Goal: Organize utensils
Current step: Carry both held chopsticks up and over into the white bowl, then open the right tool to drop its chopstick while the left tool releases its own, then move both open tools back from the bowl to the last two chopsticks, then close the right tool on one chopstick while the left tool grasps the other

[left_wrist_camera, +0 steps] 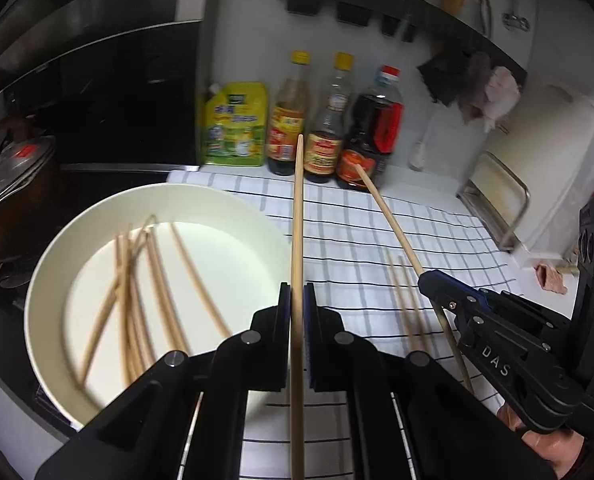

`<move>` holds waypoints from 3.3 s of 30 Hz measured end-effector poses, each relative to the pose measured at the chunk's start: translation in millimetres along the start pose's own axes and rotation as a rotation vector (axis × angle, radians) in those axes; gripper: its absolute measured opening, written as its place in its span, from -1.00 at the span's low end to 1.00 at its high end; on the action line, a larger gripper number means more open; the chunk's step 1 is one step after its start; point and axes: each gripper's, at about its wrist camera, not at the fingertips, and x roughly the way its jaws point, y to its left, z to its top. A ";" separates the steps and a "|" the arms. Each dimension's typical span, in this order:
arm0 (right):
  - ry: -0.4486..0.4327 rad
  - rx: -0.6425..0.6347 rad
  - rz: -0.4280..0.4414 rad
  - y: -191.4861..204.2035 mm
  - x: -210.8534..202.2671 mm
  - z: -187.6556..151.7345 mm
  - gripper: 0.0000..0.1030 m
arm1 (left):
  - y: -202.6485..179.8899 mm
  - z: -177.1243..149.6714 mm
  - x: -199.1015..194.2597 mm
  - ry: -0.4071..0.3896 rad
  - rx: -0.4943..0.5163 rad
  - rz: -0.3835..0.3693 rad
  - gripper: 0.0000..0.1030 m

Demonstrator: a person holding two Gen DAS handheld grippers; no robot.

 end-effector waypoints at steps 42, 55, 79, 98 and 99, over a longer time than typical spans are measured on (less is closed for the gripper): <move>0.116 -0.077 0.122 99.7 65.1 6.2 -0.72 | 124.8 -25.8 -1.4 0.032 -0.219 0.182 0.14; 0.062 -0.054 0.088 79.1 12.8 -12.8 -0.72 | 93.6 -36.8 -23.8 0.017 -0.186 0.162 0.14; 0.056 0.080 -0.078 -40.4 -41.7 -60.6 -0.36 | -7.9 -59.4 -11.8 0.040 -0.078 0.056 0.27; 0.174 0.062 -0.199 -90.6 9.0 -82.4 -0.34 | -52.7 -65.4 25.6 0.088 -0.026 0.026 0.33; 0.177 0.051 -0.202 -89.1 13.0 -81.7 -0.34 | -52.9 -65.4 27.3 0.090 -0.026 0.027 0.33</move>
